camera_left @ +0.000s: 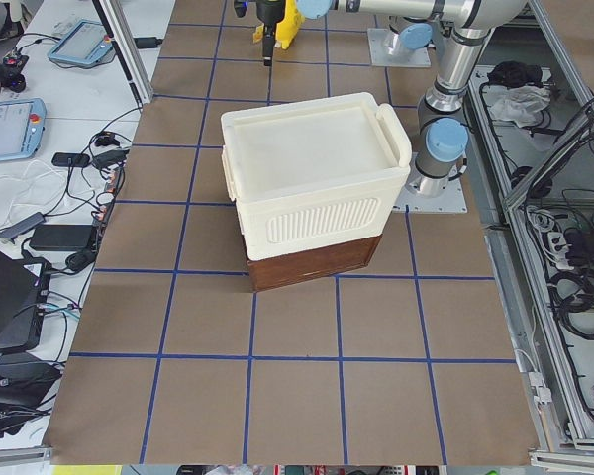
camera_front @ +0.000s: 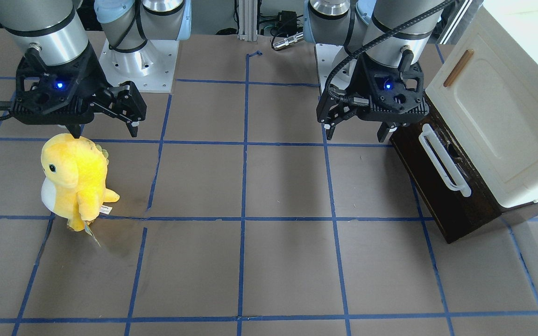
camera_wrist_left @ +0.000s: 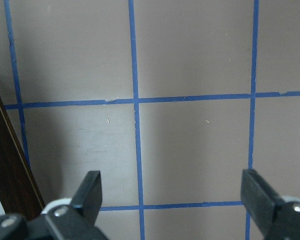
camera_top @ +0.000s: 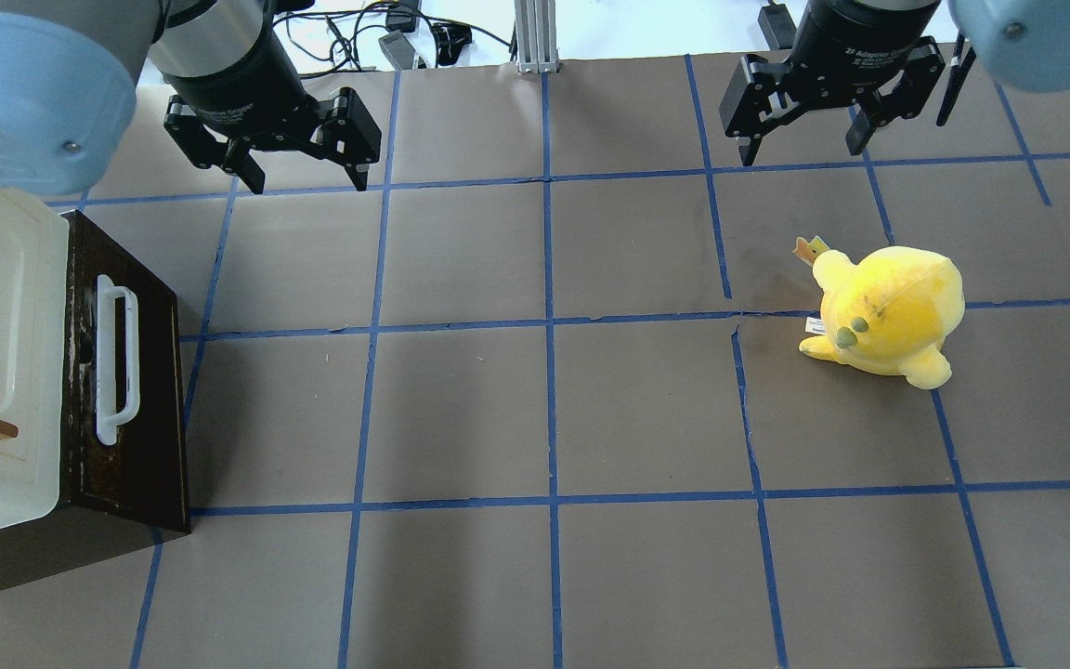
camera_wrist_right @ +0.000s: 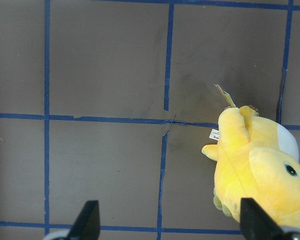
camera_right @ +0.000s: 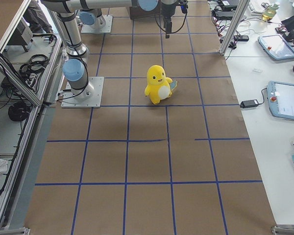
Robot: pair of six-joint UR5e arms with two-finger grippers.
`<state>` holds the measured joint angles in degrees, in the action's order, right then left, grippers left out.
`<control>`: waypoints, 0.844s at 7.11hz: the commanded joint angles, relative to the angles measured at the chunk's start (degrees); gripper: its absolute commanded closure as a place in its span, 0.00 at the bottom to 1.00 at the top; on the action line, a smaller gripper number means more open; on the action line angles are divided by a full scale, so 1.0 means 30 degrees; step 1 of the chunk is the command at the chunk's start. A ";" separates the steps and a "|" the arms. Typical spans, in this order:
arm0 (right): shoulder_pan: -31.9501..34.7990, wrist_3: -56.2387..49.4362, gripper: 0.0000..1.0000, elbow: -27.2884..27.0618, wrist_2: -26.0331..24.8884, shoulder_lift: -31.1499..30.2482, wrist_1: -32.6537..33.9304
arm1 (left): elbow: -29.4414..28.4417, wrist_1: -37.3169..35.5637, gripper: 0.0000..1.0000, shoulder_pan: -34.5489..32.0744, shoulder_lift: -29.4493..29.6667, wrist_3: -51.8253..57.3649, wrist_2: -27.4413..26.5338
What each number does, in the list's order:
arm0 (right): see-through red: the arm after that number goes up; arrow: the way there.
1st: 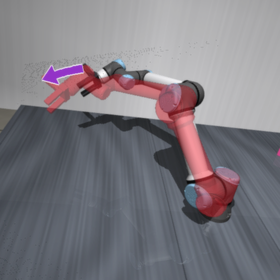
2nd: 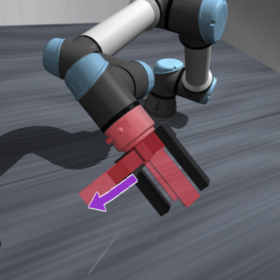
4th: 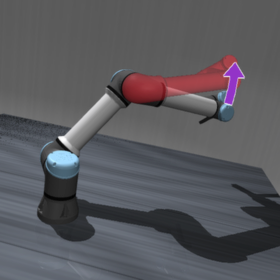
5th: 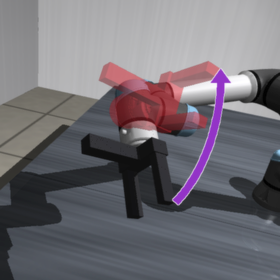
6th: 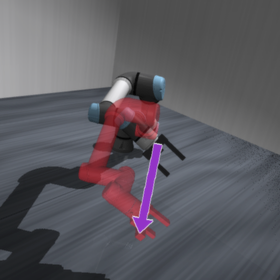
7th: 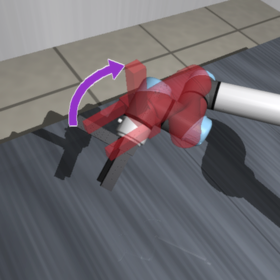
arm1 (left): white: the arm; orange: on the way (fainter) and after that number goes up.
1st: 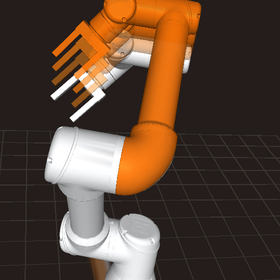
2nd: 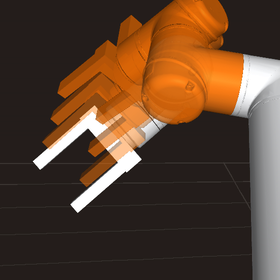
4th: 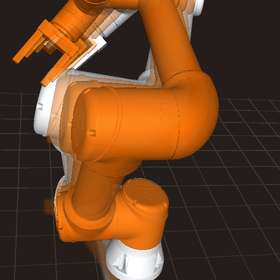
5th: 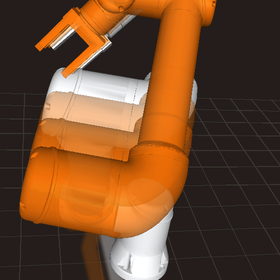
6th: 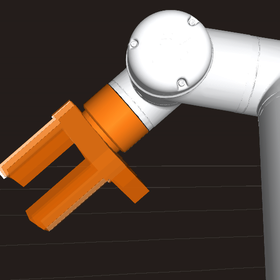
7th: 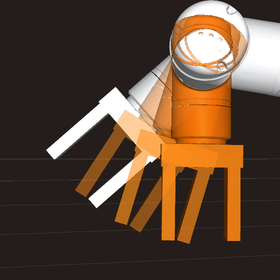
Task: Pull drawer sideways
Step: 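Move the left gripper down toward the white drawer handle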
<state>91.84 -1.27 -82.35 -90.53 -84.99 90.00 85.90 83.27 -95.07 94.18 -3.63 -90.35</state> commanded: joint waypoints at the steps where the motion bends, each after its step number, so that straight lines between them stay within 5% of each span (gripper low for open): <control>1: 0.0001 0.0012 0.00 0.0000 0.0000 0.0000 0.0000 | 0.0049 -0.1154 0.00 0.0194 0.0569 -0.0022 -0.0176; 3: 0.0001 0.0012 0.00 0.0000 0.0000 0.0000 0.0000 | 0.0427 -0.0159 0.00 0.0021 0.1095 -0.0196 -0.4809; 6: 0.0001 0.0012 0.00 0.0000 0.0000 0.0000 0.0000 | 0.0284 0.0047 0.00 -0.1725 0.2614 -0.2270 -0.8626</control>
<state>91.84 -1.23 -82.35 -90.53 -84.99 90.00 87.01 83.18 -96.92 100.02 -7.71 -110.31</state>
